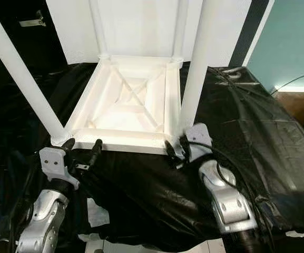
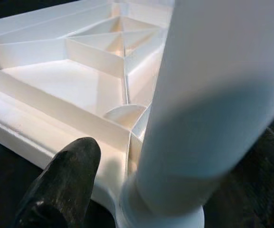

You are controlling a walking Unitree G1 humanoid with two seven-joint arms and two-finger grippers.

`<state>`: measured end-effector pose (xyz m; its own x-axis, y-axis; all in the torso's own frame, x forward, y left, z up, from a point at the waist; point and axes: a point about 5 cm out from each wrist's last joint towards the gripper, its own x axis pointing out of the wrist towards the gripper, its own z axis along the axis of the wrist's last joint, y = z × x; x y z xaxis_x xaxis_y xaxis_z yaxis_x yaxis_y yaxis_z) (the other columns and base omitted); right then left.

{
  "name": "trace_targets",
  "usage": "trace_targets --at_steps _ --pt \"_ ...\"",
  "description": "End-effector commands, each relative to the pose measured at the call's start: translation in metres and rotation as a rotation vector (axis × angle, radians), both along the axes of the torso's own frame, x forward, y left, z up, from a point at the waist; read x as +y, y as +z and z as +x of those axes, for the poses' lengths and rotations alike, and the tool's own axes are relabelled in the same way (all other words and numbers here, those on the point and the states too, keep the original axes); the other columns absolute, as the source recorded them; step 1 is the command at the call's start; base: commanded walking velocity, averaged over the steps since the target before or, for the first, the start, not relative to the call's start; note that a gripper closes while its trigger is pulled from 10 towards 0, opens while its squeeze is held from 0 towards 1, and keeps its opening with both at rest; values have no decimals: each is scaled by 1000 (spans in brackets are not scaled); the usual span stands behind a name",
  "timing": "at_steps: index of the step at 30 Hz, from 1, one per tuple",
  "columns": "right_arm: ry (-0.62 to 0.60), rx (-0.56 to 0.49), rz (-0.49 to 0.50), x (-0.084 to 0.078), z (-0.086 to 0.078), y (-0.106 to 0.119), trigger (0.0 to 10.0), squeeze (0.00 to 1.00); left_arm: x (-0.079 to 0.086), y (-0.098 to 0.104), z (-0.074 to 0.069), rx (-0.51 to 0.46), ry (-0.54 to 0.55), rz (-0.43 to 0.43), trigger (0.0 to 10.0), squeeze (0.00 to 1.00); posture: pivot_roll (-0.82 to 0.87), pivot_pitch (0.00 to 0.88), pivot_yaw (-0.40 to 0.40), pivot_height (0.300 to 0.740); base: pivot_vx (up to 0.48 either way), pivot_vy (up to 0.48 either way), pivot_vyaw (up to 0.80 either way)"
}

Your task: Building children table

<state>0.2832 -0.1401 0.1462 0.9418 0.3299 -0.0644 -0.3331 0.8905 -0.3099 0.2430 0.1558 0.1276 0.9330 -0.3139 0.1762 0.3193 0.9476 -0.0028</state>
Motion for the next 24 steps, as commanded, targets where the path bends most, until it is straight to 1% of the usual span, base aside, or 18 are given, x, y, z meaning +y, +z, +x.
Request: trace_targets --at_steps 1,6,7,8,9,10,11,15,16,20,22,23,24 --pt "15 9 -23 0 2 -4 10000 0 -1 -1 1 -7 -14 13 10000 0 27 0 -30 740 0 0 0" --pt "28 -17 -38 1 16 1 10000 0 -1 -2 0 -9 -5 17 10000 0 42 0 -32 740 0 0 0" --pt "40 -22 -37 3 19 3 8588 0 -1 -2 0 -10 -5 23 10000 0 48 0 -34 740 0 0 0" --pt "49 -25 -34 4 21 4 4706 0 -2 -2 0 -11 -6 28 10000 0 50 0 -35 740 0 0 0" --pt "49 -25 -34 4 21 4 4706 0 -2 -2 0 -11 -6 28 10000 0 50 0 -35 740 0 0 0" --pt "55 -26 -30 5 22 5 2863 0 -1 -2 -1 -13 -6 30 10000 0 53 0 -36 740 0 0 0" --pt "55 -24 -21 5 23 5 0 0 -1 -2 0 -15 -1 32 10000 0 55 0 -35 740 0 0 0" --pt "41 -20 -20 4 23 1 0 0 1 -2 0 -13 6 35 10000 0 42 0 -30 740 0 0 0" --pt "19 -10 -10 3 21 -1 0 0 1 -3 1 -11 6 36 10000 0 36 0 -28 740 0 0 0" --pt "4 -3 -3 2 19 -2 0 0 1 -3 1 -9 6 37 10000 0 30 0 -26 740 0 0 0" --pt "-28 15 31 -3 10 -6 0 0 -1 -4 2 -7 -2 37 10000 0 8 0 -18 740 0 0 0" --pt "-43 22 40 -7 2 -7 0 0 -2 -4 3 -5 -11 37 10000 0 -9 0 -12 740 0 0 0" --pt "-43 22 40 -7 2 -7 0 0 -2 -4 3 -5 -11 37 10000 0 -9 0 -12 740 0 0 0"
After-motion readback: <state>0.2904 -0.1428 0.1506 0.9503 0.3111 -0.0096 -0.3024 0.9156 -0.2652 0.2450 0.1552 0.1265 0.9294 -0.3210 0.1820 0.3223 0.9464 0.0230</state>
